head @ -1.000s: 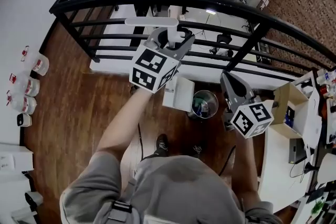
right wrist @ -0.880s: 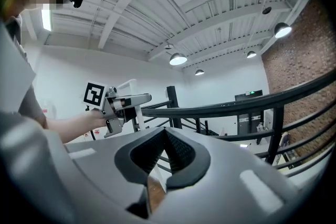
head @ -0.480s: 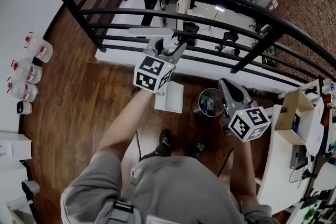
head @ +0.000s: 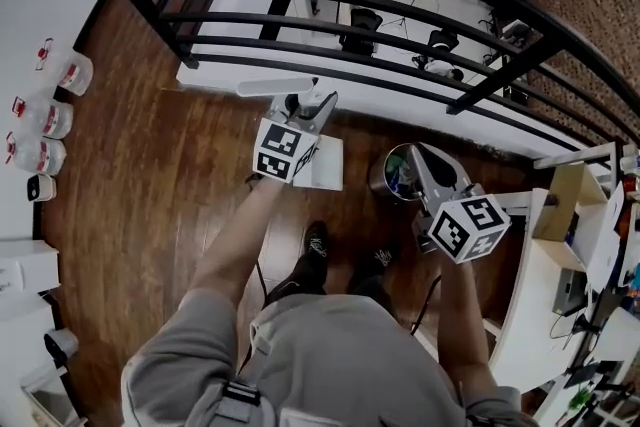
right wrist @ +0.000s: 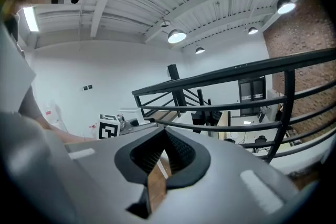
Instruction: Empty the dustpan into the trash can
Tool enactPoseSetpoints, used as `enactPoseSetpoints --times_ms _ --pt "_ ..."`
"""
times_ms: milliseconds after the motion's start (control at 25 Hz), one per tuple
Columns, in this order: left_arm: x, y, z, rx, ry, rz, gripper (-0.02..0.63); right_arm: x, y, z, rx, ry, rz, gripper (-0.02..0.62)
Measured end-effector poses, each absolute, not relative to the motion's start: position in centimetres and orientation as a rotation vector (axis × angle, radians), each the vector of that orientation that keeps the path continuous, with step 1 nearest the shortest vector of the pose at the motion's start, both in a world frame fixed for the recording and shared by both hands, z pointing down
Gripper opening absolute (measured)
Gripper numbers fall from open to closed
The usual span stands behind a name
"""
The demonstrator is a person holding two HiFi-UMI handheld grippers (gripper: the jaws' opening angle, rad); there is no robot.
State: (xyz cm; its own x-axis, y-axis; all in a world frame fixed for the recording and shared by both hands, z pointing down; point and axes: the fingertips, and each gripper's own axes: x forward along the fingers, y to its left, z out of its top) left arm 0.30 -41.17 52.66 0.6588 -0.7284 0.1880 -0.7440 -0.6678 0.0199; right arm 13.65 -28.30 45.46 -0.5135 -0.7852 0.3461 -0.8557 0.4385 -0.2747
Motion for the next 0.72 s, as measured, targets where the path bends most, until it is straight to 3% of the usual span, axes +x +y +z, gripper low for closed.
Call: enactPoseSetpoints --times_ms 440,720 --pt "-1.2 -42.4 61.7 2.681 -1.225 0.308 0.17 12.5 -28.4 50.3 1.42 -2.437 0.721 0.0" --pt "-2.3 -42.7 62.7 2.629 -1.284 0.292 0.164 11.6 -29.0 50.6 1.406 -2.44 0.721 0.0"
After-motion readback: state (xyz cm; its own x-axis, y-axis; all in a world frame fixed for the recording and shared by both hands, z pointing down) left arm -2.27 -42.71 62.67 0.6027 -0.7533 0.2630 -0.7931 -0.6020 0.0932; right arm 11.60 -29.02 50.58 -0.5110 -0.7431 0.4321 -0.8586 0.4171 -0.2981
